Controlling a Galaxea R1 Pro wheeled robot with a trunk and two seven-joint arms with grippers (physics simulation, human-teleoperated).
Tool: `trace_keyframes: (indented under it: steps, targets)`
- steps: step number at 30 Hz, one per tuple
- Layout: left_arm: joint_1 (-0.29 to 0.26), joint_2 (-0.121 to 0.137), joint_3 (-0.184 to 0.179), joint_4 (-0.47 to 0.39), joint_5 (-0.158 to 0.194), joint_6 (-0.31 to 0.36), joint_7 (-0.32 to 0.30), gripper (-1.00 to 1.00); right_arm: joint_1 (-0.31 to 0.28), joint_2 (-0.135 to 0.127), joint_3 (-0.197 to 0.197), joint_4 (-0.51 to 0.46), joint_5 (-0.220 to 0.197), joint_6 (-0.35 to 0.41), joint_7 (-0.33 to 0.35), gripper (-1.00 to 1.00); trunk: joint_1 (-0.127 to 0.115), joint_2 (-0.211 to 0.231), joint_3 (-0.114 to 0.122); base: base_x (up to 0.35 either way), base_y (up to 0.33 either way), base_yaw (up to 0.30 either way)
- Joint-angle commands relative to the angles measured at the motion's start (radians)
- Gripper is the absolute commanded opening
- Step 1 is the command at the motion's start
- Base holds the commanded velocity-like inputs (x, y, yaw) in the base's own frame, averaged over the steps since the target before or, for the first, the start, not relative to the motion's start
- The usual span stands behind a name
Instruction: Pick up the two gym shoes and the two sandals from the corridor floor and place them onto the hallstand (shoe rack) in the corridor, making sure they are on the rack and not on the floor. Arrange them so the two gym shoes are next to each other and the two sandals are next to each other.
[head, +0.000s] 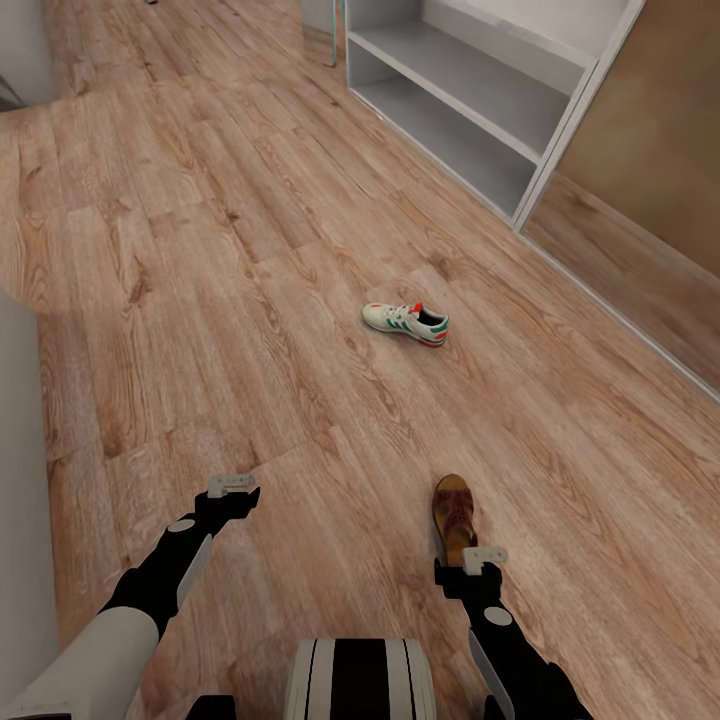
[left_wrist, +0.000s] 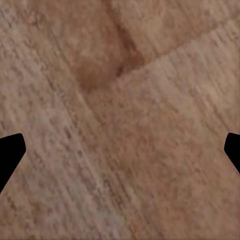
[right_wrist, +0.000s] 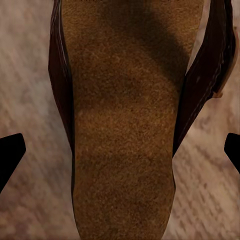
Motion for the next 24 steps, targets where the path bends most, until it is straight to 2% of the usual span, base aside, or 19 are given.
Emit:
trace_keyframes:
  steps: [1,13,20,24]
  targets:
    - [0.0,-0.001,0.004,-0.002,0.0,0.007,-0.007,1.0,0.0,0.0,0.004,-0.001,-0.001,0.004,-0.007,1.0,0.0,0.0,-0.001,0.001,0.0,0.0]
    - [0.002,0.001,0.004,-0.002,0.0,0.006,-0.007,1.0,0.0,-0.001,0.003,-0.002,-0.001,0.004,-0.007,1.0,0.0,0.0,-0.001,0.0,0.0,0.0]
    - [0.001,0.0,0.004,-0.002,0.001,0.006,-0.007,1.0,0.0,-0.001,0.004,-0.006,-0.001,0.004,-0.006,1.0,0.003,-0.002,-0.028,0.0,0.0,0.0]
    - [0.0,0.0,0.004,-0.002,0.001,0.006,-0.007,1.0,0.0,-0.001,0.004,-0.007,-0.001,0.004,-0.006,1.0,0.003,-0.002,-0.028,0.0,0.0,0.0]
